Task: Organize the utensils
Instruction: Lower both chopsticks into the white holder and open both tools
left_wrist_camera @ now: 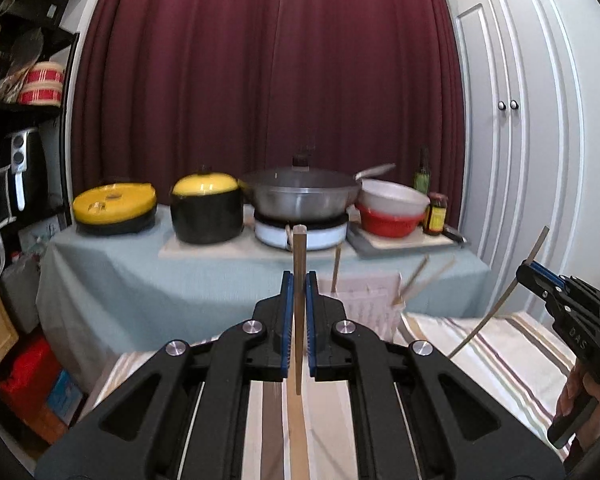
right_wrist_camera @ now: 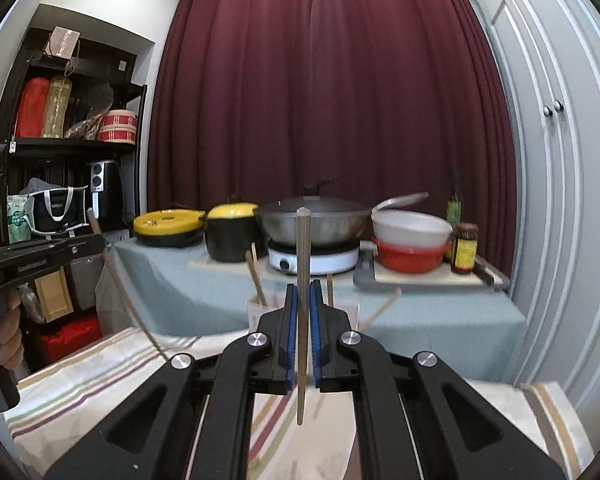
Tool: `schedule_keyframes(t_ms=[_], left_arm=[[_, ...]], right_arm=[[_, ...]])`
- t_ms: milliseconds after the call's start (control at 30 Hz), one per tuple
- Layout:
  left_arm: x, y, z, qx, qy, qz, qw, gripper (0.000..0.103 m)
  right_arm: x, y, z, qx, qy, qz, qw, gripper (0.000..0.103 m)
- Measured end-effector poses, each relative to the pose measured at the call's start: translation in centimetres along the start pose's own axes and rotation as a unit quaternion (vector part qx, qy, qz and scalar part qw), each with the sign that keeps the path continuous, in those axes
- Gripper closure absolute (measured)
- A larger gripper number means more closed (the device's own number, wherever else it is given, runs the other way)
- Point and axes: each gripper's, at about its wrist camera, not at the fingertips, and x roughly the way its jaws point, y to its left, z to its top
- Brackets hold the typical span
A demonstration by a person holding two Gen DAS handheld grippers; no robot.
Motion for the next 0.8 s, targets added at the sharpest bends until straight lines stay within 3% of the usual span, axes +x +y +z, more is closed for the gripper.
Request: schedule_keyframes(t_ms=[267,467,633,800], left_arm=[[5.3,-0.1,5.4,0.004,-0.032,-0.009,0.9995,0.097],[9.6,-0.1,8.6,0.002,-0.034,-0.014,0.9993,0.097],[12.4,-0.4,9.9,-0.004,-0.040,-0.023,0.9989,0.097],[15.2,-0.8,9.3,-0.012,-0.024,-0.037,0.9989,0.097]], right_arm=[[4.4,-0.4,4.1,-0.006,-0.034,0.011,0.999,0.096],[8.0,-0.7,6.1,-0.012,-0.051,0.011,0.999,0.096],[10.5,-1.2,7.1,-0.012,-0.064,0.002,0.998,0.096],[13.3,-2.3,6.3,-0.006,-0.049,-0.007,0.999,0.096]])
